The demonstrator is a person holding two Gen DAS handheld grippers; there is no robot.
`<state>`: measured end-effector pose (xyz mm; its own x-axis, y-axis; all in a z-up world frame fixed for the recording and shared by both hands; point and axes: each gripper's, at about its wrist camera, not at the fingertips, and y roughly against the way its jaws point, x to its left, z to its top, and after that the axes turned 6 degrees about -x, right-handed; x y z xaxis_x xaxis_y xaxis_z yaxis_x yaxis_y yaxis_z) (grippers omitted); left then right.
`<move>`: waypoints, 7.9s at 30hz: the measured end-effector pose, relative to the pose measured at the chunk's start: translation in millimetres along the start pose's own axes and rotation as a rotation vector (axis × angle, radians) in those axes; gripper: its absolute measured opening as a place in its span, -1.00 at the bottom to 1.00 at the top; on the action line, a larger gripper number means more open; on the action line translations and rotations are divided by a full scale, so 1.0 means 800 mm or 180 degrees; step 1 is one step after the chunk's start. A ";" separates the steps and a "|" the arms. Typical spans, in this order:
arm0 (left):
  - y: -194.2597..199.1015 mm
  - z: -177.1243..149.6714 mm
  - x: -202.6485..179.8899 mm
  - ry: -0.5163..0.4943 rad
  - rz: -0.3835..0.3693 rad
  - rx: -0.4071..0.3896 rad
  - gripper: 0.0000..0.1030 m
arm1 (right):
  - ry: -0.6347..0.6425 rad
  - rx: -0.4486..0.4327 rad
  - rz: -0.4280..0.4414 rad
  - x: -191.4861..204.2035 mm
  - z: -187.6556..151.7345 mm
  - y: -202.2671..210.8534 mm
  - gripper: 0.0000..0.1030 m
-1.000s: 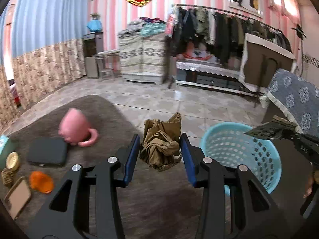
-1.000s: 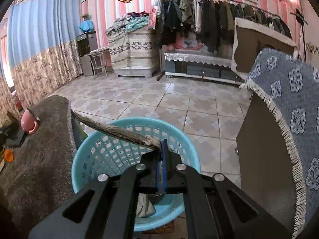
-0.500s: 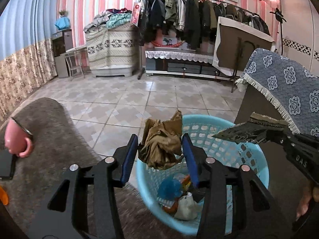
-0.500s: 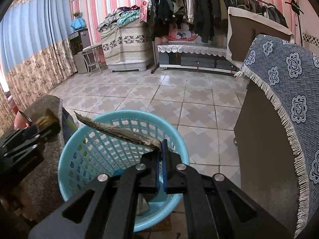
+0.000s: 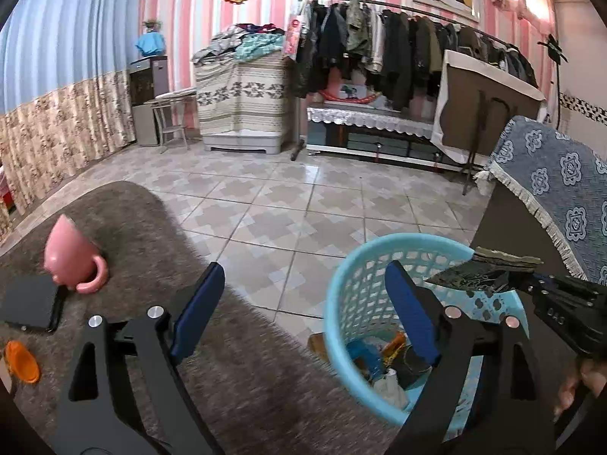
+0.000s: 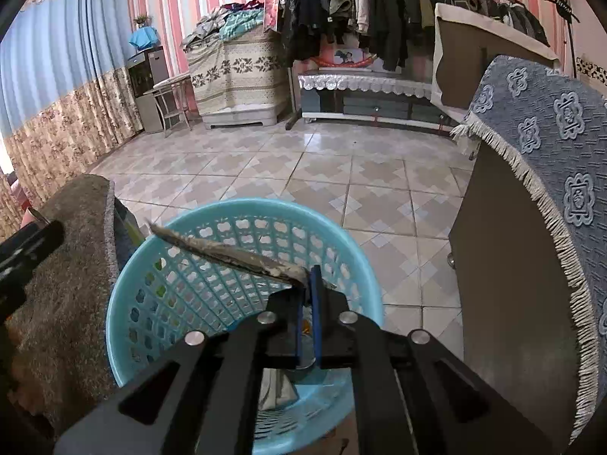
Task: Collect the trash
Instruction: 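Open the left tool to drop the brown paper while the right tool drops the stick, then move both tools back over the rug toward the orange cup and brown paper bag, then grasp the orange cup with the right tool while the left tool grasps the brown paper bag, then carry the orange cup and brown paper bag over the light-blue basket with both tools, then open the left tool to drop the paper bag while the right tool drops the orange cup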
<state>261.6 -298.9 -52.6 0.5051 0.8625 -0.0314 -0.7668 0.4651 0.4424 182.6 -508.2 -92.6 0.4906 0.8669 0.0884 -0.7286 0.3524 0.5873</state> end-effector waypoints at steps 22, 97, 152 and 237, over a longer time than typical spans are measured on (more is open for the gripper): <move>0.064 -0.002 0.076 0.0113 0.0446 -0.0158 0.89 | 0.0202 -0.0307 -0.0036 0.052 0.013 0.025 0.82; 0.298 -0.164 0.427 0.0879 0.1914 0.0154 0.89 | 0.1262 -0.0082 0.1362 0.416 -0.096 0.072 0.92; 0.236 -0.103 0.471 0.1065 0.1797 0.0238 -0.19 | 0.1269 -0.0401 0.1143 0.298 -0.030 0.105 -0.21; 0.049 -0.023 0.025 -0.0019 0.0654 -0.0175 0.89 | 0.0246 -0.0536 0.0026 0.059 0.014 0.032 0.84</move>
<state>234.7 -259.9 -52.4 0.3381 0.9392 0.0597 -0.8742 0.2900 0.3895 192.2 -462.5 -63.9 0.4509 0.8922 0.0268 -0.8053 0.3936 0.4434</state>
